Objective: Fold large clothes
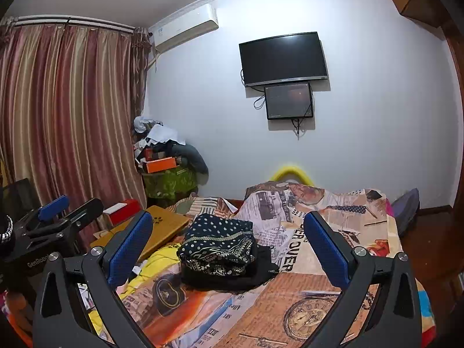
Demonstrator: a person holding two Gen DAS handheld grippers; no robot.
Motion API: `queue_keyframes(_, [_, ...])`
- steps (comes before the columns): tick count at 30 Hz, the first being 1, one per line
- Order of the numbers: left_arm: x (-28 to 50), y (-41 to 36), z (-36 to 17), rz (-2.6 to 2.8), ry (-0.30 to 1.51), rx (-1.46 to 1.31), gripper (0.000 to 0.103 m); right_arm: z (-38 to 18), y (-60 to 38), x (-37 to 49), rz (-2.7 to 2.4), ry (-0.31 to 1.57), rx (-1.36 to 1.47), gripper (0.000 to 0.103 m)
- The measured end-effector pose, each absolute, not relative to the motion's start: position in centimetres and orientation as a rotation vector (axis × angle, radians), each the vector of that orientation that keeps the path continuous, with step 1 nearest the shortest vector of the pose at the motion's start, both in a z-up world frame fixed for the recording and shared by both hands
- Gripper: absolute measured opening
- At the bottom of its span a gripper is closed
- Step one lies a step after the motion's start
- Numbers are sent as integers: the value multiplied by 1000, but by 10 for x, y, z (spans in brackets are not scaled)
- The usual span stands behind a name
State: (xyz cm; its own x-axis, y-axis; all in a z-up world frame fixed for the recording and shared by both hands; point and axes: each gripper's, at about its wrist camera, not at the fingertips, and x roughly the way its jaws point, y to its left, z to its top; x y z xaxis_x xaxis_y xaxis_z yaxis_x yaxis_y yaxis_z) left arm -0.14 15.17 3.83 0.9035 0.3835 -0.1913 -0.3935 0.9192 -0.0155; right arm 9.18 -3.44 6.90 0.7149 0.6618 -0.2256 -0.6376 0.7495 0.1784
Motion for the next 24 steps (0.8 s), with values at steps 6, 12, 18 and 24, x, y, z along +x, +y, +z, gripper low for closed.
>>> queue_keyframes(6, [2,147,37,393,193,-38,103,70,-33,92,718,287,76,103])
queue_keyframes(12, [3,143,35,386,199,-29,103,70,-34,92,722,292,76,103])
queue_keyframes(18, [6,142,36,376,203,-34,103,71,-34,92,721,290,75,103])
queue_keyframes(24, [7,142,37,353,207,-45,103,72,-36,92,721,287,76,103])
